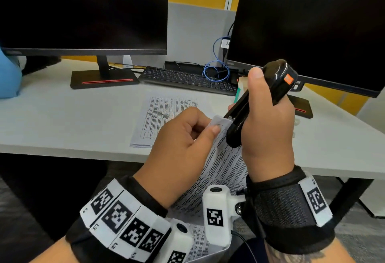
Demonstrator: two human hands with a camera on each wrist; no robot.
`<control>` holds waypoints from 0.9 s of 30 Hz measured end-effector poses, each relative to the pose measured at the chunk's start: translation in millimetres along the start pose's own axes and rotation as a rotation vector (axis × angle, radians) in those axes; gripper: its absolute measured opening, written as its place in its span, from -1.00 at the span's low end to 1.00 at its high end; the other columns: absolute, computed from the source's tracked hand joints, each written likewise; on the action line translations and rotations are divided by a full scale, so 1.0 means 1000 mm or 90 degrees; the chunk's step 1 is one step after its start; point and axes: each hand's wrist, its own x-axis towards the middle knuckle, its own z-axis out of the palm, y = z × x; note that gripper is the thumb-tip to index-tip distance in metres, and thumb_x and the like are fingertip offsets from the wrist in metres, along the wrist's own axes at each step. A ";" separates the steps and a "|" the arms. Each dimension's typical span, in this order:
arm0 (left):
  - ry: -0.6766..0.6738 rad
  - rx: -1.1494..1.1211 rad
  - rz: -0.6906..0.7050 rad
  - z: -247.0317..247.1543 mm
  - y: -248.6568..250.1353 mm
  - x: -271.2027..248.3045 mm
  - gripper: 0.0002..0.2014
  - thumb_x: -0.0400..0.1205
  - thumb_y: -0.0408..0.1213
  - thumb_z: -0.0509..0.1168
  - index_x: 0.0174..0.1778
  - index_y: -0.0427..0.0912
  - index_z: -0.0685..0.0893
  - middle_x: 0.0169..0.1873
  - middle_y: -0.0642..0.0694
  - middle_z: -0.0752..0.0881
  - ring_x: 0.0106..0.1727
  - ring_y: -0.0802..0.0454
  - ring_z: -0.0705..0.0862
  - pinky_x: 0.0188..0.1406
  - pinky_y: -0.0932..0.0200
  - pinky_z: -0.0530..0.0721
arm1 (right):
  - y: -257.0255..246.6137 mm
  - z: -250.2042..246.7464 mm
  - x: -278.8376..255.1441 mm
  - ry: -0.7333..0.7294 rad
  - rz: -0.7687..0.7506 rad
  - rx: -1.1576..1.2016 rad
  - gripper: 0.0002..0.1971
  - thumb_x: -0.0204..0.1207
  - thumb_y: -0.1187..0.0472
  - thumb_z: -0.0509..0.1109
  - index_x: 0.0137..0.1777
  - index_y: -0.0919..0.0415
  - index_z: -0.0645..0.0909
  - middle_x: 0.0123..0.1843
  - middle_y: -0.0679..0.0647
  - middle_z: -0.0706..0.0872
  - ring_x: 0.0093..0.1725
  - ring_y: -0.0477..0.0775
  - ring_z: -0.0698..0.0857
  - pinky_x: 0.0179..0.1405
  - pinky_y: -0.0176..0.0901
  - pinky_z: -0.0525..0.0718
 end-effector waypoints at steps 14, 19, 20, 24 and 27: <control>-0.137 0.058 -0.003 0.005 0.010 -0.008 -0.67 0.47 0.12 0.38 0.02 0.00 0.72 -0.10 -0.02 0.80 -0.02 0.00 0.77 0.02 -0.20 0.72 | 0.001 -0.003 -0.001 -0.024 -0.035 0.013 -0.49 0.34 -0.28 0.36 -0.29 0.25 0.52 -0.40 0.25 0.55 -0.24 0.45 0.66 -0.23 0.25 0.69; -0.164 0.088 -0.014 0.000 0.009 -0.001 -0.77 0.56 -0.14 0.47 0.11 0.09 0.67 -0.09 0.12 0.80 -0.05 0.19 0.76 0.02 -0.06 0.73 | 0.003 -0.009 0.006 -0.051 -0.027 0.037 -0.55 0.34 -0.26 0.41 -0.26 0.18 0.55 -0.42 0.05 0.61 -0.34 0.20 0.70 -0.29 0.05 0.71; -0.161 0.114 -0.014 -0.003 0.006 0.002 -0.75 0.56 -0.17 0.47 0.13 0.09 0.63 -0.07 0.13 0.79 -0.05 0.20 0.76 0.01 -0.05 0.74 | 0.004 -0.011 0.008 -0.046 -0.024 0.066 -0.61 0.38 -0.21 0.41 -0.25 0.14 0.56 -0.43 -0.01 0.62 -0.34 0.10 0.72 -0.28 -0.01 0.70; -0.047 0.018 0.006 -0.010 0.000 0.004 -0.85 0.58 -0.41 0.42 -0.14 -0.08 0.62 -0.15 -0.02 0.80 -0.13 -0.06 0.78 -0.08 -0.15 0.77 | 0.007 -0.024 0.010 -0.009 -0.050 0.108 -0.74 0.48 -0.08 0.35 -0.24 0.11 0.56 -0.42 -0.09 0.67 -0.33 -0.06 0.74 -0.27 -0.18 0.67; 0.011 -0.035 0.101 -0.013 -0.007 0.003 -0.62 0.42 -0.80 0.36 -0.40 -0.16 0.64 -0.08 0.00 0.81 -0.13 -0.01 0.80 -0.08 0.12 0.76 | 0.009 -0.029 0.008 -0.003 -0.108 0.052 -0.74 0.49 -0.13 0.34 -0.25 0.03 0.62 -0.40 -0.09 0.74 -0.28 -0.04 0.76 -0.20 -0.23 0.65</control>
